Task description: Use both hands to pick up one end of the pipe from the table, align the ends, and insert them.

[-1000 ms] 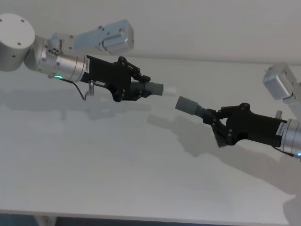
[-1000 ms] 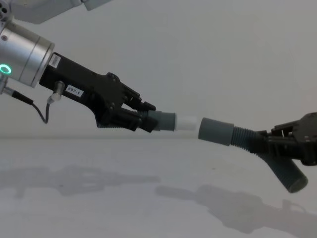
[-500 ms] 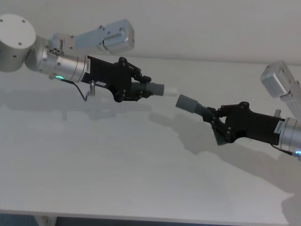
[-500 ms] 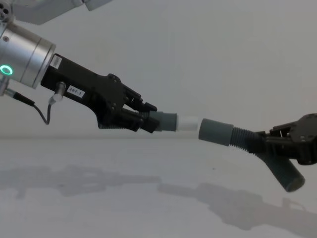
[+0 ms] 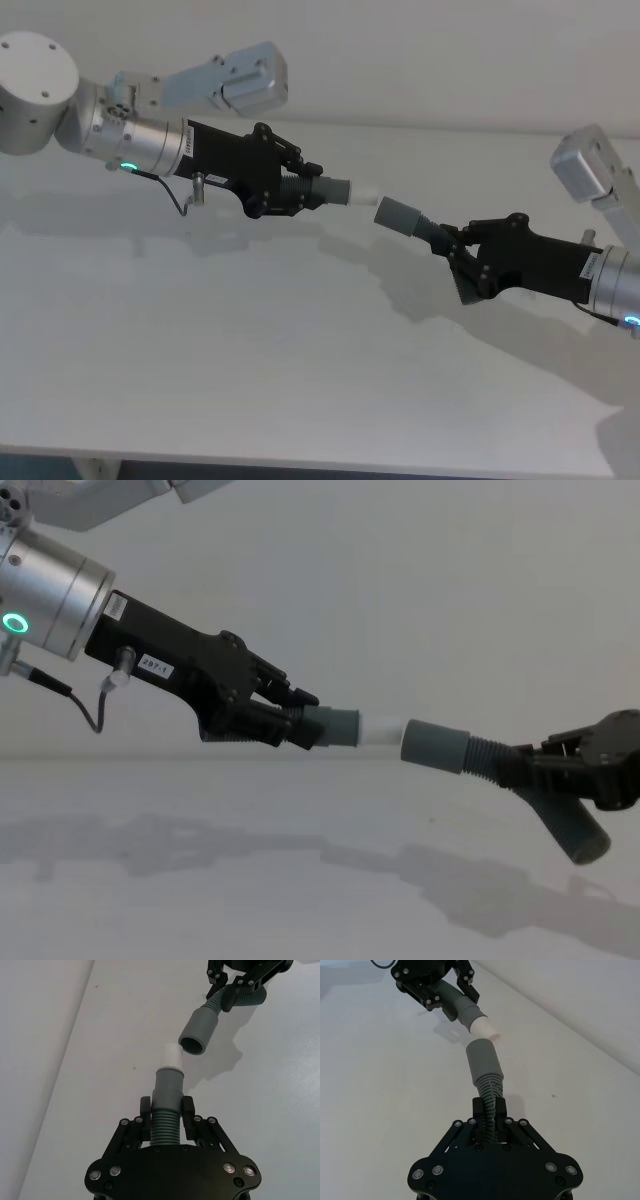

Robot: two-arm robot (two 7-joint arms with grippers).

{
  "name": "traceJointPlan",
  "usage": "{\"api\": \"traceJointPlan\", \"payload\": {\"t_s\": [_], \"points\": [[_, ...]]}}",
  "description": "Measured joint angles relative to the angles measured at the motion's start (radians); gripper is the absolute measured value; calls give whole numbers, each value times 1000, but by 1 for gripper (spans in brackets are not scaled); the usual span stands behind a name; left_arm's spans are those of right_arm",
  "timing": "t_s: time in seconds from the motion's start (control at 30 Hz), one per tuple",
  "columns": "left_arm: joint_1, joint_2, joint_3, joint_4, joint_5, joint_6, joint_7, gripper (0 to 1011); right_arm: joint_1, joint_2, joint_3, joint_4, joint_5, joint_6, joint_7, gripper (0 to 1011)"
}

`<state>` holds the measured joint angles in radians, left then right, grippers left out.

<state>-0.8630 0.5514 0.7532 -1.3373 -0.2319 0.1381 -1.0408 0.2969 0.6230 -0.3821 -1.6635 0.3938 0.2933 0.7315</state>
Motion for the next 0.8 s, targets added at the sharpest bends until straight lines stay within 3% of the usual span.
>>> {"api": "traceJointPlan", "payload": {"t_s": [0.8], "points": [[-1,12,16,-14,-15,15,13,355,33,-4,-27,27,8,8,-22,133]]}}
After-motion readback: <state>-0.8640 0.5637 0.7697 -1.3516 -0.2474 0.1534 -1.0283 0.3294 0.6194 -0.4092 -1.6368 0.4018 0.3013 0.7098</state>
